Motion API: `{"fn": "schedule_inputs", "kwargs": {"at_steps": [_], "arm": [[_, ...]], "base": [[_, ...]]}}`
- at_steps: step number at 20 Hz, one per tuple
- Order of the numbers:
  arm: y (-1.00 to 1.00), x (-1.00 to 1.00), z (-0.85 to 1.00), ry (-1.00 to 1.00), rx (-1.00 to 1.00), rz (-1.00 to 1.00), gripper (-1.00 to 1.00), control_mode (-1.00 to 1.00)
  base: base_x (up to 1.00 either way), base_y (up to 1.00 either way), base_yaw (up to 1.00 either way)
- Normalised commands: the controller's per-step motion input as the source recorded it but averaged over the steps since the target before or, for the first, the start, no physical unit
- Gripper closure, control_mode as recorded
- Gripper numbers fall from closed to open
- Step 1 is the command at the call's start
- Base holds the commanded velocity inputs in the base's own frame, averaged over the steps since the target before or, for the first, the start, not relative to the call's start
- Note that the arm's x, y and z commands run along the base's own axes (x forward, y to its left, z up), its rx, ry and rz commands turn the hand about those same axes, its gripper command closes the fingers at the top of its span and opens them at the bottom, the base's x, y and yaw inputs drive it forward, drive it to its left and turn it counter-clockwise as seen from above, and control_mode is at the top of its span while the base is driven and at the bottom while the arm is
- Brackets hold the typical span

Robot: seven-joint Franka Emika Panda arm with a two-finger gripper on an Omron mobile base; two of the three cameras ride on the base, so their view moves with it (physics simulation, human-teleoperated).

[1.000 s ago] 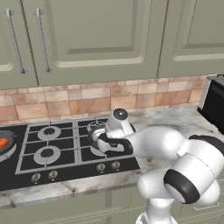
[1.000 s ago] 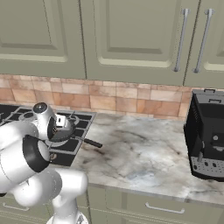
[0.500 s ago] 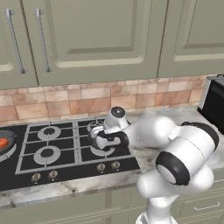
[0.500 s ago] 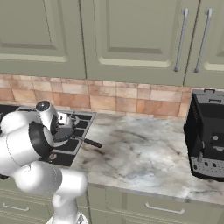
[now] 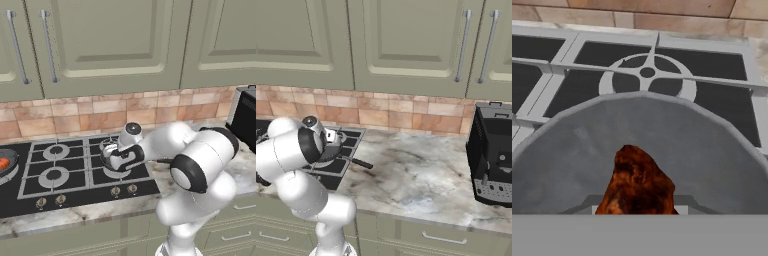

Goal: Place both pans onto different burners. Then place the squash and the chicken drumstick on different pans.

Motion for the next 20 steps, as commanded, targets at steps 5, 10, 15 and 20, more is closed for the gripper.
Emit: {"fn": "schedule_inputs", "kwargs": {"at_steps": [5, 10, 15, 20], "arm": [[0.01, 0.15, -0.14, 0.00, 0.00, 0.00, 1.00, -1.00], [0.07, 0.10, -0.18, 0.00, 0.00, 0.00, 1.00, -1.00], [0.00, 0.04, -0.09, 0.00, 0.00, 0.00, 1.00, -1.00], [0.00, 0.02, -0.06, 0.00, 0.00, 0.00, 1.00, -1.00]], "base": [[0.00, 0.00, 0.00], [0.00, 0.00, 0.00], [0.00, 0.00, 0.00], [0.00, 0.00, 0.00]]}}
